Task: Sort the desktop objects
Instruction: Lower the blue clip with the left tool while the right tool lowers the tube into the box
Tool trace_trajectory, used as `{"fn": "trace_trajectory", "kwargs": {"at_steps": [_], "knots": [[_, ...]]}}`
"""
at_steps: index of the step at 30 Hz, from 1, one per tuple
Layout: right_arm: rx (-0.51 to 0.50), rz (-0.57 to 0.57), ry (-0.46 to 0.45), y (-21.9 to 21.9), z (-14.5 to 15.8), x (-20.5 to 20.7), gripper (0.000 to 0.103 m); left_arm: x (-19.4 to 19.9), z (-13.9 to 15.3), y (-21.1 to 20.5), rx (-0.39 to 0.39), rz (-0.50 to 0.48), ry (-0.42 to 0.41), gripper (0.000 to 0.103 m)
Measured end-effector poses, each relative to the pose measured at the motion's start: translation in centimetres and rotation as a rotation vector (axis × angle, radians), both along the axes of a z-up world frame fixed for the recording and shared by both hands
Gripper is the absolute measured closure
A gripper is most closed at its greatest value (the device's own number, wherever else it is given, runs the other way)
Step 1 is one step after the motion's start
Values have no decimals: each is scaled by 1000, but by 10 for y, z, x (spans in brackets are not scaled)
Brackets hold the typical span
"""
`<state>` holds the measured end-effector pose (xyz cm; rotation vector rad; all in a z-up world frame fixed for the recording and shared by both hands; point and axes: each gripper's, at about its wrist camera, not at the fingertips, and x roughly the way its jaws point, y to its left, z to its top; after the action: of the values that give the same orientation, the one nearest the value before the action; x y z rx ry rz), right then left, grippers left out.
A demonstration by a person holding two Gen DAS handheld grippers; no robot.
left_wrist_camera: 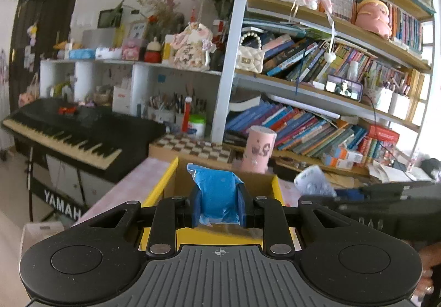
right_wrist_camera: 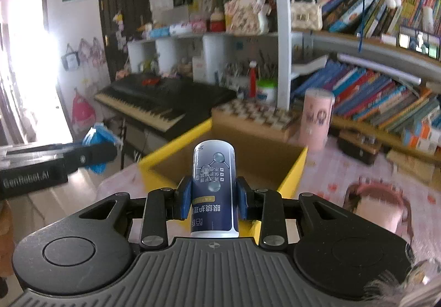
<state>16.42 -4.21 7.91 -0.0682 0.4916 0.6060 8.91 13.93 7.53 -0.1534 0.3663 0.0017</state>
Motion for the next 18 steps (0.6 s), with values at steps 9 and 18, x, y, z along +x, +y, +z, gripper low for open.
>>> {"fn": "trace_trajectory", "kwargs": {"at_steps": [9, 18], "knots": [[-23, 54, -38, 13, 2, 81, 73, 77, -11, 1, 29, 57, 37, 79], [-199, 157, -33, 38, -35, 137, 73, 139, -45, -5, 69, 51, 161, 79]]}}
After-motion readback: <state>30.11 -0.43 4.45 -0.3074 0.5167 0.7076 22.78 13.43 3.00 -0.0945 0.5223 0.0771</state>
